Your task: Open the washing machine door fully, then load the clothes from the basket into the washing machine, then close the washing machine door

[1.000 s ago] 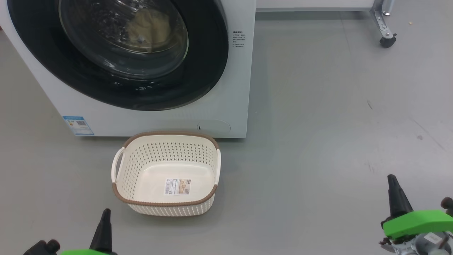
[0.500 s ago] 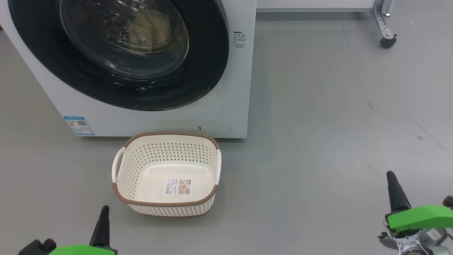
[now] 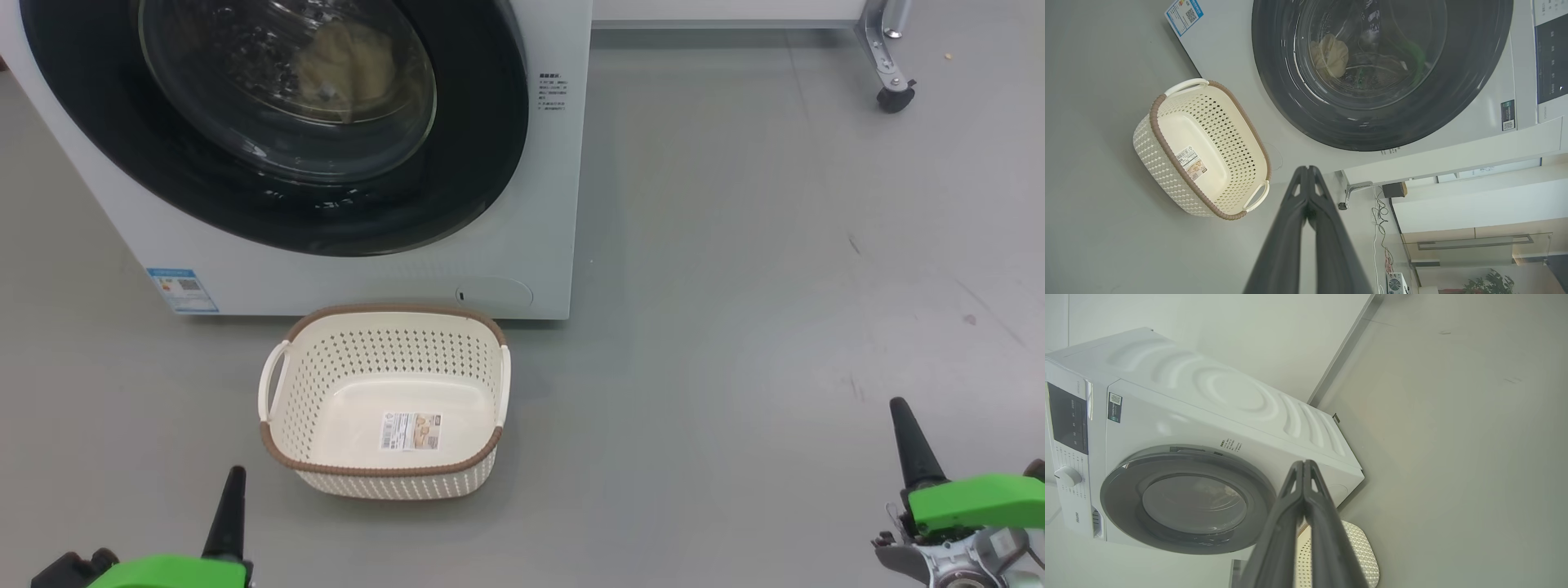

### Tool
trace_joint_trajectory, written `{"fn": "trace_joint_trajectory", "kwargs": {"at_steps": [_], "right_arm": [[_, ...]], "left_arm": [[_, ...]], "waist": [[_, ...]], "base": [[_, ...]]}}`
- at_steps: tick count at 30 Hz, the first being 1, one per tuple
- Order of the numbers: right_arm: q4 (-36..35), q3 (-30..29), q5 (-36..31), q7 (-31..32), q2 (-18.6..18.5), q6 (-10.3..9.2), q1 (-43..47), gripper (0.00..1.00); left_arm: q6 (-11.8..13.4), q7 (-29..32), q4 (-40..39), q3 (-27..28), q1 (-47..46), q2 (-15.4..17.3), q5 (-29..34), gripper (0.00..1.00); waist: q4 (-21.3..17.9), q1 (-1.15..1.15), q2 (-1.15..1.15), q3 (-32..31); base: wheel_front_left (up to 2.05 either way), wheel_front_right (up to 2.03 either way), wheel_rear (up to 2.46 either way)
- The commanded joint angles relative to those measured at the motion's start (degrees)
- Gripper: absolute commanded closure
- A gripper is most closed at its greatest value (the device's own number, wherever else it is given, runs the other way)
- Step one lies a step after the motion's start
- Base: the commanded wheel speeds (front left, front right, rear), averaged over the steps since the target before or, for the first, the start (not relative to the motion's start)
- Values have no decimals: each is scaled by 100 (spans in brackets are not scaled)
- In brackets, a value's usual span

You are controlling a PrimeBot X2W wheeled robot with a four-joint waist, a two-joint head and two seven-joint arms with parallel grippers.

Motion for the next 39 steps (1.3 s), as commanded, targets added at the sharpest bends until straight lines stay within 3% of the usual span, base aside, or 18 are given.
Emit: {"fn": "trace_joint_trajectory", "kwargs": {"at_steps": [1,39], "right_arm": [[-169,37,141,29,-28,-10,-385,100],[-117,-10,2687,679,24,-16,-639,100]], "left_arm": [[-4,38,-160,168,-293,42,-107,100],[-3,690,-79,590,-598,-93,-2182,100]], "waist": [[0,0,0,0],[17,0,0,-23]], "base": [[0,0,0],[0,0,0]]}}
